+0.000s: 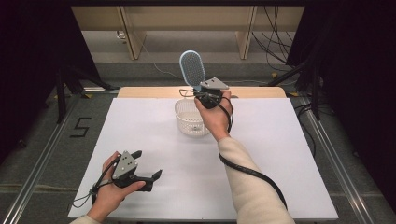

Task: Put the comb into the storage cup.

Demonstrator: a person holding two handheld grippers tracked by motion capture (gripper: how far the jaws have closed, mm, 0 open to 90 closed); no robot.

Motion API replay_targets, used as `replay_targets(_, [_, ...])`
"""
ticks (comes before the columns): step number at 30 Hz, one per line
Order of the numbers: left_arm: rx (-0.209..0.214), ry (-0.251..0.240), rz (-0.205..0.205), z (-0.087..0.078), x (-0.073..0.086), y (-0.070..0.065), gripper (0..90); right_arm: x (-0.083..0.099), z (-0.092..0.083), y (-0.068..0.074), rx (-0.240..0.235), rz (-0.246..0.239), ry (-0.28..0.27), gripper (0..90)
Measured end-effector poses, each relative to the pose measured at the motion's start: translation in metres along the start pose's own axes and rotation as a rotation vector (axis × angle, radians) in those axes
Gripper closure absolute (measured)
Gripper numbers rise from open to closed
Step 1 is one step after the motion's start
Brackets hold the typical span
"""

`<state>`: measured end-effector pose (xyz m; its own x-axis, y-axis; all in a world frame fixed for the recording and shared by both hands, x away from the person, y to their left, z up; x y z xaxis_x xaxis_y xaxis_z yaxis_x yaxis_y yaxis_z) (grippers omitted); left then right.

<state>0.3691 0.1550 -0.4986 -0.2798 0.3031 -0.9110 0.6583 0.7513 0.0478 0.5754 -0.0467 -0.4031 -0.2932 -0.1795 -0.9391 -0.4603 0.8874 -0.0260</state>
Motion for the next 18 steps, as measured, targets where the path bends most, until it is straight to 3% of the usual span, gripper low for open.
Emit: replay_targets(18, [-0.001,0.0,0.0,0.0002,0.0,-0.0002,0.7,0.0075,0.0037,-0.0004,-0.011,-0.002,0.013,70.6])
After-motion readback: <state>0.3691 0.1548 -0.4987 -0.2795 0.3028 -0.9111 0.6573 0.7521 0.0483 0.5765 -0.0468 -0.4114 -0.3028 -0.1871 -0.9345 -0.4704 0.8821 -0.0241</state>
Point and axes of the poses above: each handheld gripper's, and its own axes: z roughly forward along the jaws, x roughly out of its underside, y roughly to its left, the point moved 7 cm from there along z, roughly forward along the jaws, and after that the axes turned 2 degrees about z, right-handed, at the moved point
